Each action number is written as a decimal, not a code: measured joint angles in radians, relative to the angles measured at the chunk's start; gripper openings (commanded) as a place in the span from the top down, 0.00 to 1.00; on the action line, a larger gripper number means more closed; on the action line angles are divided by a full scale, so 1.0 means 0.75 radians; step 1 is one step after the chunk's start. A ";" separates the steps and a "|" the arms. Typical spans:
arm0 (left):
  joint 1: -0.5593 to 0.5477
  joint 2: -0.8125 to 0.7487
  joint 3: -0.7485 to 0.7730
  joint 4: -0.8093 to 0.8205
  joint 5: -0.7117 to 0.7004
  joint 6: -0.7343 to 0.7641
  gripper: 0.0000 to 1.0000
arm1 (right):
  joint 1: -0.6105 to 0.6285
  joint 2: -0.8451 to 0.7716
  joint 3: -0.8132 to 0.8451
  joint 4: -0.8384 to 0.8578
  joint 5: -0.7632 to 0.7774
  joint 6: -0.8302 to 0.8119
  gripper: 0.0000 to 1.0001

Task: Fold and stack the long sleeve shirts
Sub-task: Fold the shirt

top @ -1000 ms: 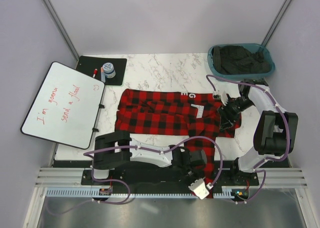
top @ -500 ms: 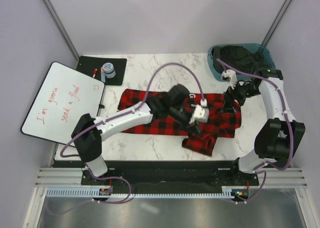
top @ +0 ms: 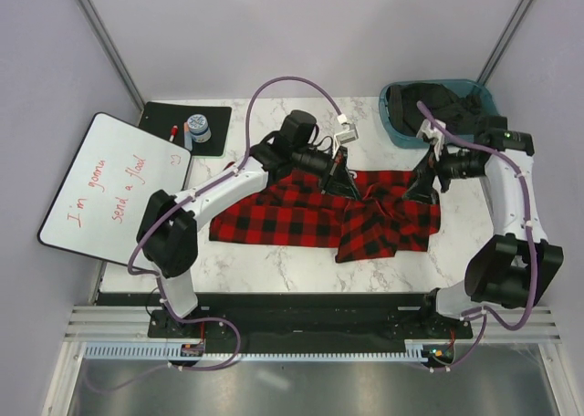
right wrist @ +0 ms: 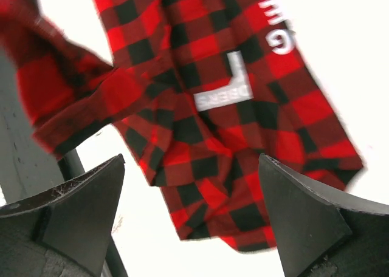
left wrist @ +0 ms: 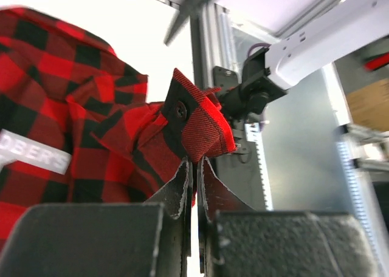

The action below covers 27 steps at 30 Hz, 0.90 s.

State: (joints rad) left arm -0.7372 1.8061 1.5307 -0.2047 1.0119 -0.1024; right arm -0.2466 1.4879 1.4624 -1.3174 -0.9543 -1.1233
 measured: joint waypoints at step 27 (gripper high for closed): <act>0.069 0.065 -0.086 0.637 0.293 -0.716 0.97 | 0.232 -0.534 -0.548 0.647 -0.239 0.149 0.92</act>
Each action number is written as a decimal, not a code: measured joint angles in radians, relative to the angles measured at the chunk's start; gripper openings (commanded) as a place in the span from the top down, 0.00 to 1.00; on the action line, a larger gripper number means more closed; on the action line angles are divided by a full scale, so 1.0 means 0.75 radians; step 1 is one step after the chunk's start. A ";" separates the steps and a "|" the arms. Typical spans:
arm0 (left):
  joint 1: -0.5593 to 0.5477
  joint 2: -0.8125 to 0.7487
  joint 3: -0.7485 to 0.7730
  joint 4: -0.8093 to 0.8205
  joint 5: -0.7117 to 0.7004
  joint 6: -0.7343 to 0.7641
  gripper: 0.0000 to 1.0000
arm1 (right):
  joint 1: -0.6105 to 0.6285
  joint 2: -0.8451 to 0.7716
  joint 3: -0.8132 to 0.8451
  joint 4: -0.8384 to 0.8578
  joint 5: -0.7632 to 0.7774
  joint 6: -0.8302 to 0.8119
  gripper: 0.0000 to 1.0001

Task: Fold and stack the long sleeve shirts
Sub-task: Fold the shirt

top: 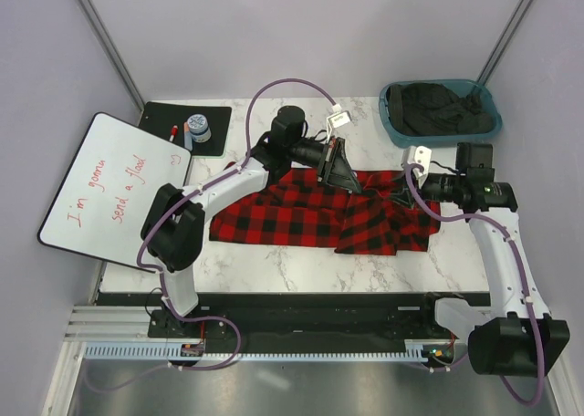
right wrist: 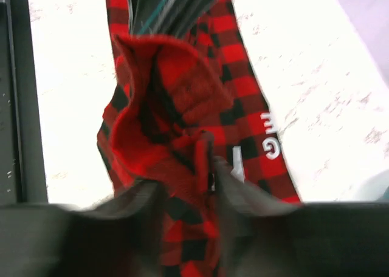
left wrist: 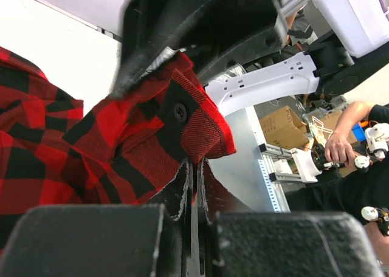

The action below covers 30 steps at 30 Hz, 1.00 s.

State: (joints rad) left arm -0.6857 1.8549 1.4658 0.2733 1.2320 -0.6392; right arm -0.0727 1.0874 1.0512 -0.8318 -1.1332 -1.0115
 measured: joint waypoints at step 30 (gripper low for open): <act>0.465 -0.778 -0.473 -0.952 -0.855 1.212 0.22 | 0.204 0.939 1.040 0.440 0.558 0.528 1.00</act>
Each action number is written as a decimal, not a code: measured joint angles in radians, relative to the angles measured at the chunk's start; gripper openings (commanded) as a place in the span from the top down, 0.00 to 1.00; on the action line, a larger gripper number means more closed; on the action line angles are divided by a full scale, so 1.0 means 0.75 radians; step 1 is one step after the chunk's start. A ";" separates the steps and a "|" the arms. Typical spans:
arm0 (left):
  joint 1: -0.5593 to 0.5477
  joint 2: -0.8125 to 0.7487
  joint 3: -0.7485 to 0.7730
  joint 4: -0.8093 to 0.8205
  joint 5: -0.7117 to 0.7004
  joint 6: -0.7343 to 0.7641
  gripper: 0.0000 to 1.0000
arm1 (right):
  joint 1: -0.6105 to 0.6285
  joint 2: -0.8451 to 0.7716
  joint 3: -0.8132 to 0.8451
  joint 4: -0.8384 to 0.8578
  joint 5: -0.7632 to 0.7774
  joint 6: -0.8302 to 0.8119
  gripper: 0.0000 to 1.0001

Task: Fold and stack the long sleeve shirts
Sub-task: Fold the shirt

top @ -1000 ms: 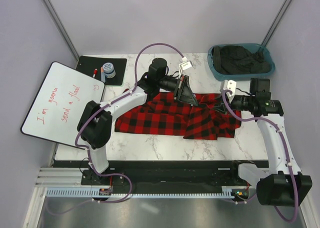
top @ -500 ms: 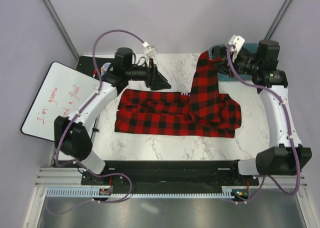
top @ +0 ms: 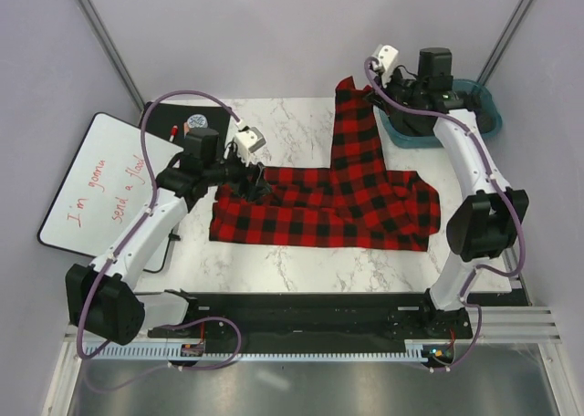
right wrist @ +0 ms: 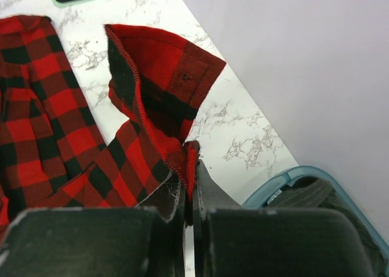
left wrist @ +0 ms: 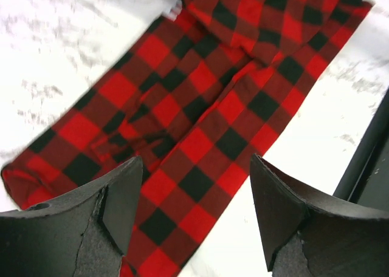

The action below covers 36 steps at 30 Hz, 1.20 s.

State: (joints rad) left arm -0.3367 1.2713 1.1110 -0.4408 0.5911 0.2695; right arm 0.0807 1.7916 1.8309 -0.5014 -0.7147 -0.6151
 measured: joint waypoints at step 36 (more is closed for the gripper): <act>0.387 0.074 -0.117 0.001 0.160 -0.335 0.19 | 0.868 0.076 -0.274 -0.069 0.715 0.551 1.00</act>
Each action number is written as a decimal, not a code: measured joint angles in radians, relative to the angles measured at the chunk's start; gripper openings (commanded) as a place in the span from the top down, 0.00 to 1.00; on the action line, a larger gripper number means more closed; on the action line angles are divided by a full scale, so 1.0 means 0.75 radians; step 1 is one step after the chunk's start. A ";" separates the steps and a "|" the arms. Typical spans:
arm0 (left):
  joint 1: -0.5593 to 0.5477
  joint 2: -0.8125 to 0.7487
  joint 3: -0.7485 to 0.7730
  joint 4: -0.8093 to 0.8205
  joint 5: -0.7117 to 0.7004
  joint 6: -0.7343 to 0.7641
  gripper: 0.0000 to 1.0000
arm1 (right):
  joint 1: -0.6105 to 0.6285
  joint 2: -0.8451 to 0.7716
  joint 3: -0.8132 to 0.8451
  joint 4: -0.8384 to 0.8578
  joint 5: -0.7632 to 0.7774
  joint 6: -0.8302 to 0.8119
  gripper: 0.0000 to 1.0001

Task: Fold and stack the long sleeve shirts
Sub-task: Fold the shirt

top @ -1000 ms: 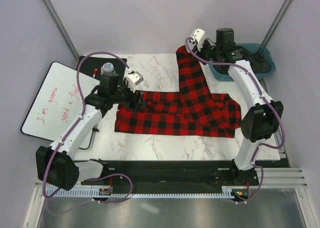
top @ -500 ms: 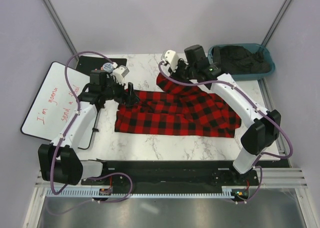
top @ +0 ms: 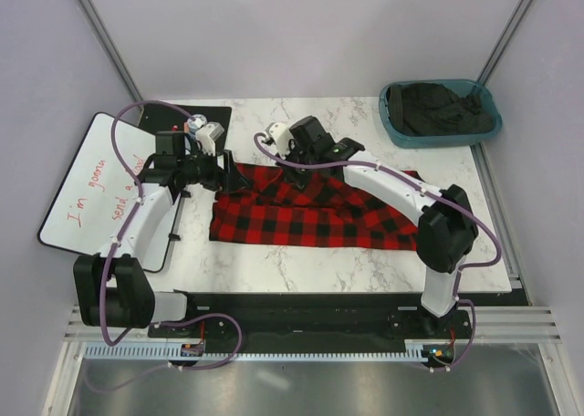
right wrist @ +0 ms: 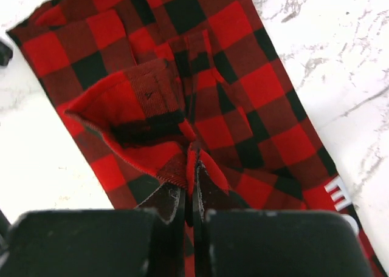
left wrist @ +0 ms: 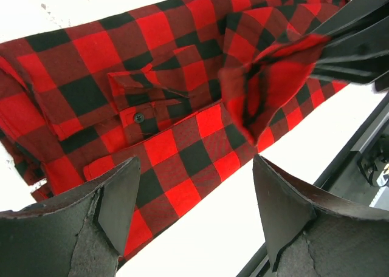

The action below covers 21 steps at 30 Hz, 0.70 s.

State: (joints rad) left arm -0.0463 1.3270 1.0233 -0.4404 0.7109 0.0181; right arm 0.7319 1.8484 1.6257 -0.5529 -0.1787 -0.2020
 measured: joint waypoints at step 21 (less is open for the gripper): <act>0.199 0.102 -0.021 0.041 0.183 -0.029 0.22 | 0.085 0.116 0.045 0.337 0.164 0.393 0.90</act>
State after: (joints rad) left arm 0.1028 1.4036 1.0073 -0.4095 0.8482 -0.0036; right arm 0.7959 1.9354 1.6592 -0.3000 -0.0555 0.0925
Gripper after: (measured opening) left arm 0.786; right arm 0.033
